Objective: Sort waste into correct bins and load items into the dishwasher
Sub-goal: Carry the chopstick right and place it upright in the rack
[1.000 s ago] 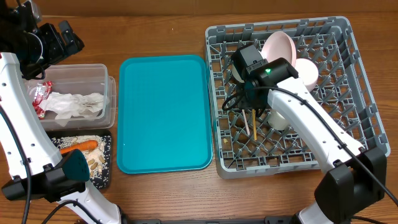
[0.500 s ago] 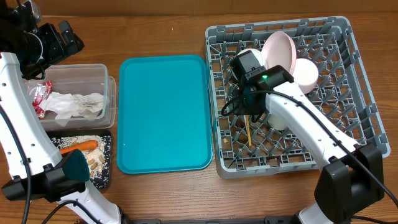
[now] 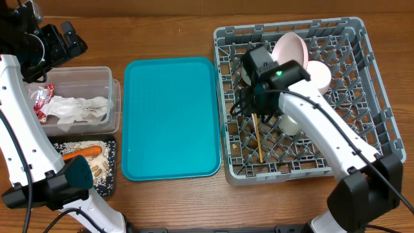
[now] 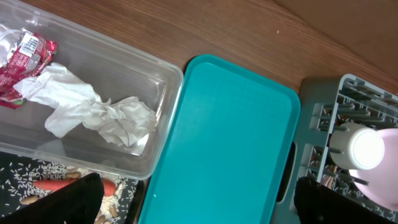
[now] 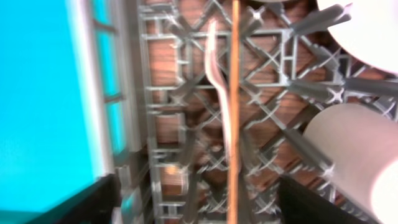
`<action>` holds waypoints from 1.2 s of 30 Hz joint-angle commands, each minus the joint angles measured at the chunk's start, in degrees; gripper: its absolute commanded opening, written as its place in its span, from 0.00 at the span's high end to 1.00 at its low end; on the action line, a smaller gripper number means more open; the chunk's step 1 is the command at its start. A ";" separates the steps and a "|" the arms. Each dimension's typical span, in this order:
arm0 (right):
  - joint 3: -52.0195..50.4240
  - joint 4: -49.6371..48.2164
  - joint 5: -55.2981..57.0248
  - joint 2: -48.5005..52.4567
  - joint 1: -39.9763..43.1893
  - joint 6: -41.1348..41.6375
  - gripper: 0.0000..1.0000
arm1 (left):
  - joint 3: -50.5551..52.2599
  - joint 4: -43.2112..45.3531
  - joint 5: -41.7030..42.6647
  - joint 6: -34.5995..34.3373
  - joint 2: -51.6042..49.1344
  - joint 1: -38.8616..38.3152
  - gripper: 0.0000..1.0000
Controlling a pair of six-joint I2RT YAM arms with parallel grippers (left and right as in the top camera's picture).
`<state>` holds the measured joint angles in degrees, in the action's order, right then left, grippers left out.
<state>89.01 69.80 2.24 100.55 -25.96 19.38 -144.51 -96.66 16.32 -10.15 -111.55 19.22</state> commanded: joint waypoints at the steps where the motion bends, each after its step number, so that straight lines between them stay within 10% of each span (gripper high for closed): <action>1: 8.74 1.97 -7.61 -3.39 -0.11 0.11 0.00 | -0.39 -0.04 0.63 -0.31 0.28 0.04 0.00; 10: 15.91 1.92 -27.69 -6.05 -0.11 0.13 0.00 | -0.39 -0.04 0.63 -0.31 0.28 0.04 0.00; 23: 15.65 1.62 -25.97 -6.03 0.17 4.55 0.00 | -0.39 -0.04 0.63 -0.31 0.28 0.04 0.00; 36: 15.63 -15.02 -29.00 -14.88 0.96 -14.97 0.00 | -0.39 -0.04 0.63 -0.31 0.28 0.02 0.00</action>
<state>103.77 57.01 -27.11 93.38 -25.17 7.92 -144.51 -96.68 16.32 -10.15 -111.55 19.22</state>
